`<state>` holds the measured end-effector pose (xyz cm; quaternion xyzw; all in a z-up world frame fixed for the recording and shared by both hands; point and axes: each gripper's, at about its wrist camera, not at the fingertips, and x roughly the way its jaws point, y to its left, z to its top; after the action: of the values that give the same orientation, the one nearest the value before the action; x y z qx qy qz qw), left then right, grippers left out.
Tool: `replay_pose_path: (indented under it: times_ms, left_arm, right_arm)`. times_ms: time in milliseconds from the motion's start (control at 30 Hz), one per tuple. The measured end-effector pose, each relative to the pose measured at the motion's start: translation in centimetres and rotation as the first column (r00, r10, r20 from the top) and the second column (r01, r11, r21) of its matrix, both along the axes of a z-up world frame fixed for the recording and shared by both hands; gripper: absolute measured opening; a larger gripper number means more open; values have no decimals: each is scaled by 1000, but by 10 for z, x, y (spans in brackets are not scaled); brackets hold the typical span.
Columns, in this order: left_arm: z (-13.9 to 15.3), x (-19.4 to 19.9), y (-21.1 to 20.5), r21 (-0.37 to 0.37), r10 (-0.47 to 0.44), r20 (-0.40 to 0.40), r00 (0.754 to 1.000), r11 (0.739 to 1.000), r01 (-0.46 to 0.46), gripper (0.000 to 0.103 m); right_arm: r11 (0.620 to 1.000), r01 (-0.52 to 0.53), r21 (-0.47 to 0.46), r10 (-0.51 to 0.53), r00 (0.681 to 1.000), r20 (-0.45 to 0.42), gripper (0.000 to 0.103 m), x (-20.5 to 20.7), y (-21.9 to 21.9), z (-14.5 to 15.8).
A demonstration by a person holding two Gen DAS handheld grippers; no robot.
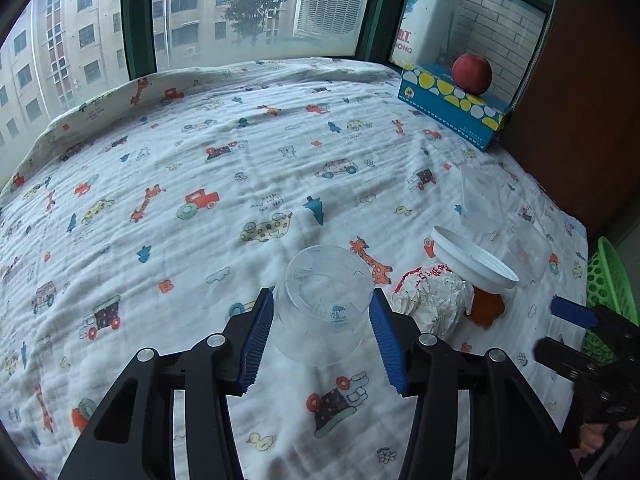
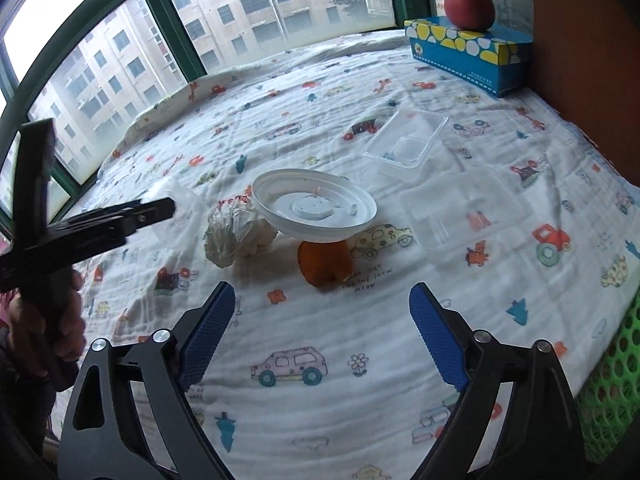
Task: Collect trash
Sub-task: 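Grasp the clear plastic cup with the left tool while the right tool grasps the orange peel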
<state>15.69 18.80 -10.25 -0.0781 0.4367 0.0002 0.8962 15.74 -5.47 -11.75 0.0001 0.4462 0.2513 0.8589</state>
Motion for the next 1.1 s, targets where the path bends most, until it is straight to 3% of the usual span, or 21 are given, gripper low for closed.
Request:
replay_pose_path:
  times_ms: [433,600,1100]
  left_arm:
    - [11,-15,16,-20,22,21,1000,1000,-22,48]
    - [13,-17,13,-21,18,22,1000,1000,-18,47]
    - [36,-35,-20,-27,-40,65,997,999,42,47]
  right_arm:
    - [998,-9,-65,7,999,-33,57,31,33,-32]
    - [994,-5,-108,4,1000,-9,36,28,35,-33]
    - [1000,5,-24,-4,1000,10,31,-22,-1,-3]
